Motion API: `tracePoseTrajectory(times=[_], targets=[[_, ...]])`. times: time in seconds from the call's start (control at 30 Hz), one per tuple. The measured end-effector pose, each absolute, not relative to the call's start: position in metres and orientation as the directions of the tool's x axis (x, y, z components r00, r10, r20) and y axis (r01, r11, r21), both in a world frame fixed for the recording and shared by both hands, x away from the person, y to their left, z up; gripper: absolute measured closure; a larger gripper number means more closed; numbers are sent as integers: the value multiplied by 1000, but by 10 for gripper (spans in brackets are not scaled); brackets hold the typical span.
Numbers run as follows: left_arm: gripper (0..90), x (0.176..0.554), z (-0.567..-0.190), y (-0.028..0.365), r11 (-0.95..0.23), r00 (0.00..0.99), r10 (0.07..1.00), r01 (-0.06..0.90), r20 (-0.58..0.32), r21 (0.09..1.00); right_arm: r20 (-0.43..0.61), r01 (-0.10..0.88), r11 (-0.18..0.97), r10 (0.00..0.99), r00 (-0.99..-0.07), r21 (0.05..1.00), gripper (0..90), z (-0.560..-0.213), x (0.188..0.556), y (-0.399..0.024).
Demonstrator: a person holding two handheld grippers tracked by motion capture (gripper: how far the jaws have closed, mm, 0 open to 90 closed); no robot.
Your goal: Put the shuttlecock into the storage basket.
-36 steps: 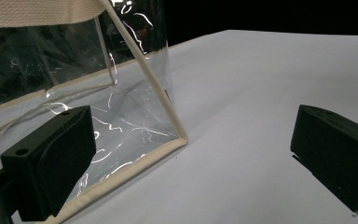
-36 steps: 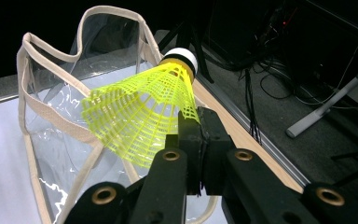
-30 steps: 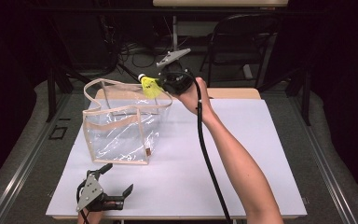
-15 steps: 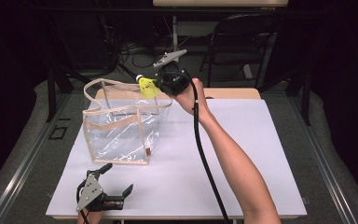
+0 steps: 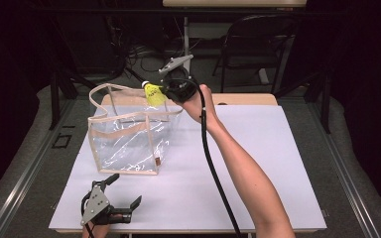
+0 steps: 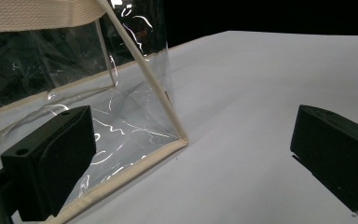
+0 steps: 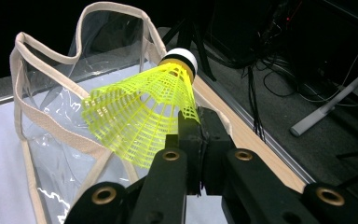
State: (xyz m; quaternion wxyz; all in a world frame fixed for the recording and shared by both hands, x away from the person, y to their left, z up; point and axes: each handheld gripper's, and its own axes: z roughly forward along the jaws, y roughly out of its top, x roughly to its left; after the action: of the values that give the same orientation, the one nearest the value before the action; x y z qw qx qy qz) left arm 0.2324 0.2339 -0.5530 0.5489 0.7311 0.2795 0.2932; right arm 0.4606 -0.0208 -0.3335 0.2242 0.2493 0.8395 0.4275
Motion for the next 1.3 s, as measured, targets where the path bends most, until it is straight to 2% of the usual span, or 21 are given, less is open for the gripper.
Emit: tracePoseTrajectory(times=[1.3], targets=[[2,232,-553,235,-239,669,733,84,123,967,-139,261,533,597,-790,805,891,-350,468,5]])
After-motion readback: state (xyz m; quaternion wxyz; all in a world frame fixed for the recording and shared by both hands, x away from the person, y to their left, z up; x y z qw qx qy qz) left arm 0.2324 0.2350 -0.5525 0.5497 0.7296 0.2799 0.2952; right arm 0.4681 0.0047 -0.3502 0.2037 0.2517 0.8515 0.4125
